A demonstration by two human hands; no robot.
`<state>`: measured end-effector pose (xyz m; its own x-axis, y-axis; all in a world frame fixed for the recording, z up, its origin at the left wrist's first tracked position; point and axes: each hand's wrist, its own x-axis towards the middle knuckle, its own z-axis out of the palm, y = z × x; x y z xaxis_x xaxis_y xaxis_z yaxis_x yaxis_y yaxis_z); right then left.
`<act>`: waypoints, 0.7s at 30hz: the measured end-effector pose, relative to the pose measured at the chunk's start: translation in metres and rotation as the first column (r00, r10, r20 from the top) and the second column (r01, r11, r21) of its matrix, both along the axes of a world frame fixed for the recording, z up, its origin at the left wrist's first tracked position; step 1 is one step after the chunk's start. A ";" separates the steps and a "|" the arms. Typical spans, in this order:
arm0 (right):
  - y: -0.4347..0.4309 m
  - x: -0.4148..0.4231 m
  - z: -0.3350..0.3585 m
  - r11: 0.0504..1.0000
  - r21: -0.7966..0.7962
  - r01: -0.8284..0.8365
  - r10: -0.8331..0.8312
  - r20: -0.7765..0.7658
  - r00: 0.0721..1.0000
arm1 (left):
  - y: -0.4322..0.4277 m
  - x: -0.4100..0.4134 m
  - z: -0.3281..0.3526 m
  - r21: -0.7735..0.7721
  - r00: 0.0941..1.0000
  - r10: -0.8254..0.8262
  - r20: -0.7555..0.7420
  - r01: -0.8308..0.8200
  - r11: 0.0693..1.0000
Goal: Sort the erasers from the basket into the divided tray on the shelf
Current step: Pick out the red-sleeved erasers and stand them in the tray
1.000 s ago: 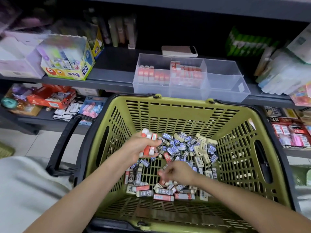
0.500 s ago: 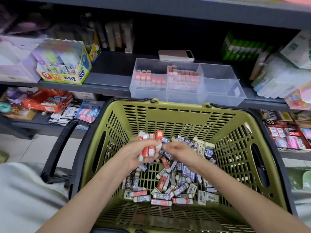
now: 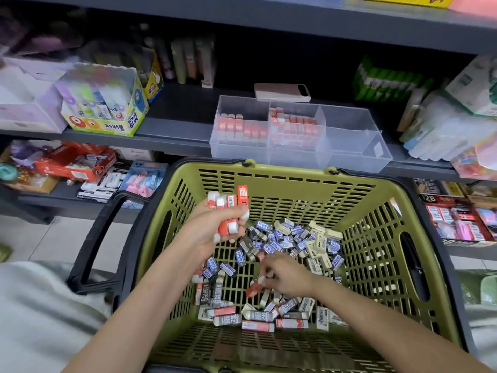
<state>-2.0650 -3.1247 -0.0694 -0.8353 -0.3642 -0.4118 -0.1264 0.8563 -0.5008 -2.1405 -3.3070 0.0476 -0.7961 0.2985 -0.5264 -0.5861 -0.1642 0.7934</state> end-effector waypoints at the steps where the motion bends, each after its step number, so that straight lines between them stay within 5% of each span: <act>1: 0.000 -0.003 0.012 0.988 -0.125 0.093 -0.086 0.063 0.994 | -0.002 0.000 0.004 0.016 0.999 0.016 -0.044 -0.015 1.000; 4: 0.003 -0.020 0.063 0.807 -0.488 0.331 -0.321 0.109 0.941 | -0.011 -0.007 0.020 0.087 0.980 0.115 -0.162 -0.102 0.991; 7: 0.004 -0.049 0.120 0.587 -0.724 0.363 -0.510 0.018 0.860 | -0.019 -0.023 0.035 0.201 0.933 0.270 -0.237 -0.225 0.953; 9: 0.002 -0.075 0.152 0.520 -0.786 0.335 -0.598 -0.055 0.799 | -0.021 -0.038 0.044 0.283 0.892 0.362 -0.271 -0.285 0.916; 15: 0.001 -0.177 0.191 0.588 -0.695 0.414 -0.763 -0.306 0.570 | -0.018 -0.086 0.057 0.318 0.814 0.449 -0.368 -0.343 0.884; 18: 0.010 -0.216 0.185 0.718 -0.447 0.534 -0.696 -0.448 0.560 | -0.010 -0.105 0.054 0.298 0.798 0.456 -0.393 -0.359 0.885; 21: 0.013 -0.239 0.182 0.726 -0.296 0.621 -0.680 -0.446 0.582 | -0.005 -0.119 0.053 0.271 0.807 0.413 -0.423 -0.322 0.907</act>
